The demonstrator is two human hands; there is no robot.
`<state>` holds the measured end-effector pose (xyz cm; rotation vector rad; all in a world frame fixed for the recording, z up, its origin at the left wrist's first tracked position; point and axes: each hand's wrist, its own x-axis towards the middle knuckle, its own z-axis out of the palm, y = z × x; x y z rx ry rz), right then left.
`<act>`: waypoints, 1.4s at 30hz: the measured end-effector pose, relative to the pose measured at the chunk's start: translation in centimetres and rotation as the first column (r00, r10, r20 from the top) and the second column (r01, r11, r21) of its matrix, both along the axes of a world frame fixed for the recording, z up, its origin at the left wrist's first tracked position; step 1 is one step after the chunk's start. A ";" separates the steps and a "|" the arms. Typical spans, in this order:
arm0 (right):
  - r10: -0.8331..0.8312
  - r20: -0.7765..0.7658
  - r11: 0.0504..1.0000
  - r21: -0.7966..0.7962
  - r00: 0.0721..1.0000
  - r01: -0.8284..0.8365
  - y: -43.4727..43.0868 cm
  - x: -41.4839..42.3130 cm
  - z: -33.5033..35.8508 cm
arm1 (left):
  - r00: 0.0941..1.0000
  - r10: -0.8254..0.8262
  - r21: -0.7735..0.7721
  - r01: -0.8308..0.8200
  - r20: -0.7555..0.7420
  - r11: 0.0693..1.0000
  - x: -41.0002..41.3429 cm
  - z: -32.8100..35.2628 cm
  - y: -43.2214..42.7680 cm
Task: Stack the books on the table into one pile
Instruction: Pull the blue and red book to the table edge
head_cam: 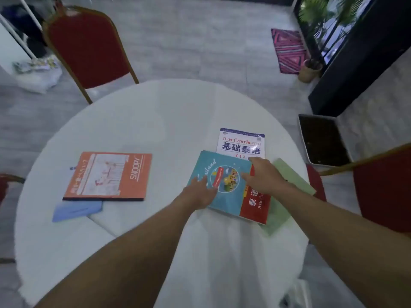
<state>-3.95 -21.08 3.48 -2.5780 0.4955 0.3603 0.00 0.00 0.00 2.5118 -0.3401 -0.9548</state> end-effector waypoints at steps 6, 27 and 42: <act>0.060 -0.157 0.991 -0.108 0.986 -0.078 -0.4 1.1 -2.5 | 0.991 0.011 0.006 -0.010 -0.133 1.000 -1.2 -2.7 -0.7; -0.072 -0.315 0.997 -0.046 0.946 0.060 4.7 0.5 -5.4 | 0.938 0.347 -0.178 -0.339 0.015 0.924 -1.4 -4.1 4.8; 0.097 -0.436 0.938 0.340 0.895 0.064 15.5 -9.7 -6.9 | 0.985 -0.101 -0.034 0.107 0.141 0.994 -5.4 -4.4 18.1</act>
